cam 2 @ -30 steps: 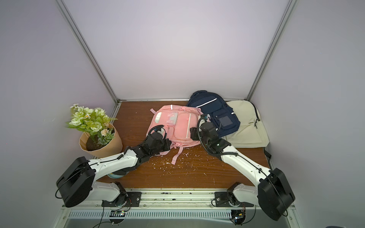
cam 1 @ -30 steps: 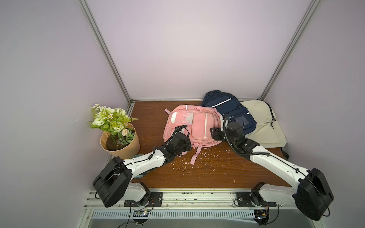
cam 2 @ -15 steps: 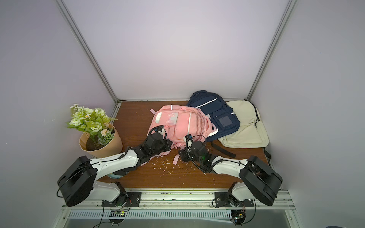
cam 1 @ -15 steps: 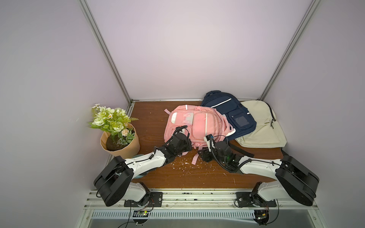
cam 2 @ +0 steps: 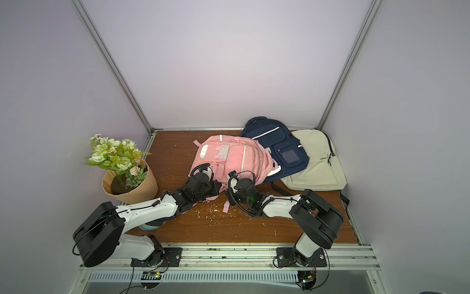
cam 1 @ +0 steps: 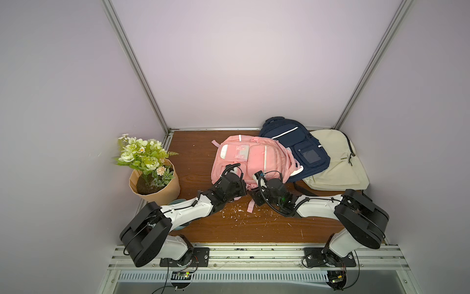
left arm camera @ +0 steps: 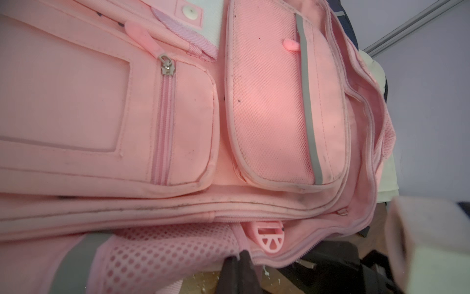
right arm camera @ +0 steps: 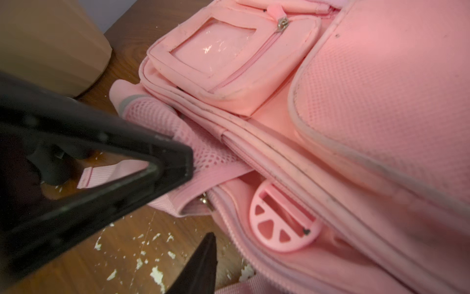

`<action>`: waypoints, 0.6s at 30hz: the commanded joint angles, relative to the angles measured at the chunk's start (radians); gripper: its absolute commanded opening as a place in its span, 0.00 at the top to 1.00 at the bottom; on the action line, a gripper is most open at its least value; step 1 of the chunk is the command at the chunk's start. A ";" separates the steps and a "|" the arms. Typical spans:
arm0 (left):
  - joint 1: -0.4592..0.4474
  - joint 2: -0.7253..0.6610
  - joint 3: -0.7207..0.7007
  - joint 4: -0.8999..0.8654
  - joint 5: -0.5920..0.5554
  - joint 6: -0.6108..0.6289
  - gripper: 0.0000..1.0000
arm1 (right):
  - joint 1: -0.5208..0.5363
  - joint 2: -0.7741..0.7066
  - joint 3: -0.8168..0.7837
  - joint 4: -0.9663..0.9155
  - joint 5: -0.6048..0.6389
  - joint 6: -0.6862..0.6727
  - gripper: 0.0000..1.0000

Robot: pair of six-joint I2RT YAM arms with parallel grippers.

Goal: Zip up the backpack
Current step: Zip the zipper on the backpack.

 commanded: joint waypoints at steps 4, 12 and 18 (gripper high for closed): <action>-0.017 -0.023 0.004 0.079 0.023 -0.008 1.00 | 0.008 0.035 0.076 0.095 0.004 -0.090 0.59; -0.017 -0.024 -0.003 0.068 0.004 -0.003 1.00 | 0.023 0.066 0.116 0.103 0.010 -0.110 0.70; -0.017 -0.026 -0.004 0.052 -0.022 -0.009 1.00 | 0.035 0.051 0.094 0.135 0.009 -0.105 0.79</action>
